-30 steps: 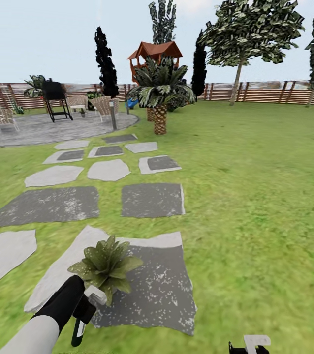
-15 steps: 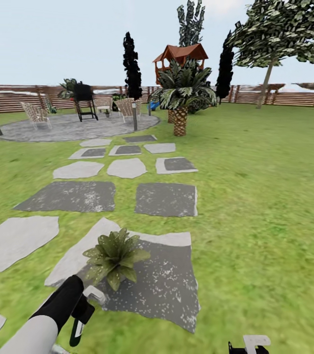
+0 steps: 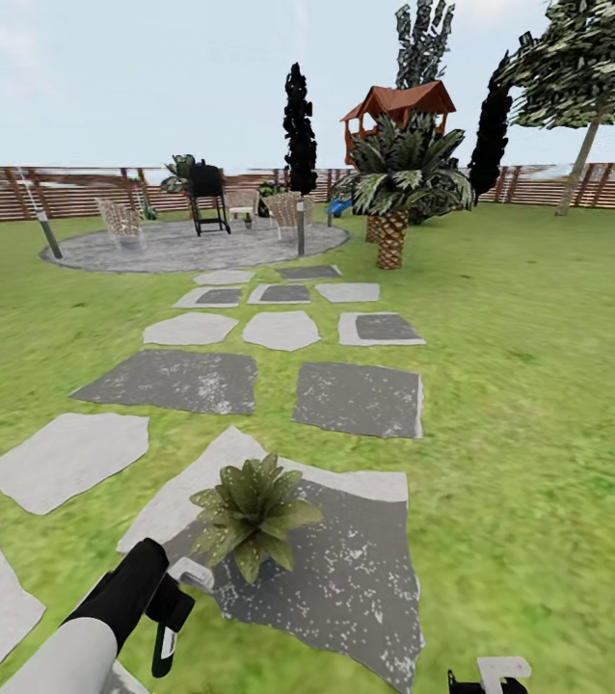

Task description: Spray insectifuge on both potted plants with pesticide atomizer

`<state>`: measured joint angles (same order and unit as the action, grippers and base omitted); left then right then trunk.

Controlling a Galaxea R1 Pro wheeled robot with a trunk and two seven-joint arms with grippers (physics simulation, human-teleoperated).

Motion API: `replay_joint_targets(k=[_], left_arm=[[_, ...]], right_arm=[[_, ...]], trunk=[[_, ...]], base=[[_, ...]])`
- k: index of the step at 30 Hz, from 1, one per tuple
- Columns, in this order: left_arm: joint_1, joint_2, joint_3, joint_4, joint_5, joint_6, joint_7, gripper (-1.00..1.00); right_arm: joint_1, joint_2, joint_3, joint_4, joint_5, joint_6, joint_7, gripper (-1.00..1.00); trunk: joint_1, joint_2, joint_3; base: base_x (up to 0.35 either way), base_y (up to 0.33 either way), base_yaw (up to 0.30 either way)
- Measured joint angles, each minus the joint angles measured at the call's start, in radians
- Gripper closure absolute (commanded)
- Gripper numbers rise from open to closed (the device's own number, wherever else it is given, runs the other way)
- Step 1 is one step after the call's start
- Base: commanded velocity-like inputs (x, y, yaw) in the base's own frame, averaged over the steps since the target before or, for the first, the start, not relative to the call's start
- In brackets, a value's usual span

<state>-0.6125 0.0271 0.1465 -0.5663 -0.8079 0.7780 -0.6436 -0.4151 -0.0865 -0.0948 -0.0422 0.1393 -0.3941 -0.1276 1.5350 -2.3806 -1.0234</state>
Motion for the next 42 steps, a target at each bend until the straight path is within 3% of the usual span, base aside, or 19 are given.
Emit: replay_joint_targets(k=[13,27,28,29,31,32,33,36,39,40,42], left_arm=[[0.0,0.0,-0.001,0.001,0.0,0.0,0.0,1.0],[-0.001,-0.001,-0.003,-0.001,0.001,0.005,0.0,1.0],[-0.009,-0.001,-0.006,-0.002,-0.001,0.024,0.0,1.0],[-0.022,-0.003,-0.012,-0.004,-0.002,0.106,-0.004,1.0],[-0.072,0.002,-0.017,0.004,-0.005,0.151,-0.022,1.0],[-0.128,0.015,-0.047,0.012,-0.014,0.166,-0.102,1.0],[-0.197,0.031,-0.104,0.013,-0.044,0.17,-0.194,1.0],[-0.265,0.042,-0.178,0.017,-0.117,0.183,-0.37,1.0],[-0.315,0.046,-0.196,0.031,-0.223,0.184,-0.498,1.0],[-0.325,0.047,-0.198,0.041,-0.279,0.183,-0.554,1.0],[-0.33,0.048,-0.199,0.047,-0.357,0.18,-0.633,1.0]], right_arm=[[0.0,-0.001,0.0,0.0,0.001,0.0,0.0,-1.0],[0.0,0.001,0.0,0.0,0.0,0.0,0.0,-1.0],[0.0,0.001,0.0,0.0,0.0,0.0,0.001,-1.0],[0.0,0.001,0.0,0.0,0.0,0.0,0.001,-1.0],[0.0,0.001,0.0,0.0,0.0,0.001,0.002,-1.0],[0.0,0.0,0.0,0.0,0.0,0.001,0.002,-1.0],[0.0,-0.001,0.0,0.0,-0.001,0.001,0.001,-1.0],[0.0,-0.003,-0.001,0.0,-0.001,0.0,0.0,-1.0],[0.0,-0.004,-0.001,0.0,-0.001,0.0,0.001,-1.0],[0.0,-0.004,-0.001,0.0,0.0,0.0,0.001,-1.0],[0.0,-0.005,-0.001,0.0,-0.001,0.0,0.001,-1.0]], trunk=[[0.0,0.0,0.0],[0.0,0.0,0.0],[0.0,0.0,0.0],[0.0,0.0,0.0],[0.0,0.0,0.0],[0.0,0.0,0.0],[0.0,0.0,0.0],[0.0,0.0,0.0],[0.0,0.0,0.0],[0.0,0.0,0.0],[0.0,0.0,0.0]], base=[[0.077,-0.244,0.01],[0.046,-0.209,0.261],[0.005,-0.006,0.278],[0.002,-0.003,0.278],[0.001,-0.001,0.247],[0.0,0.0,0.123],[0.0,0.0,0.063],[0.0,0.0,0.024],[0.0,0.0,0.003],[0.0,0.0,0.0],[0.0,0.0,0.0]])
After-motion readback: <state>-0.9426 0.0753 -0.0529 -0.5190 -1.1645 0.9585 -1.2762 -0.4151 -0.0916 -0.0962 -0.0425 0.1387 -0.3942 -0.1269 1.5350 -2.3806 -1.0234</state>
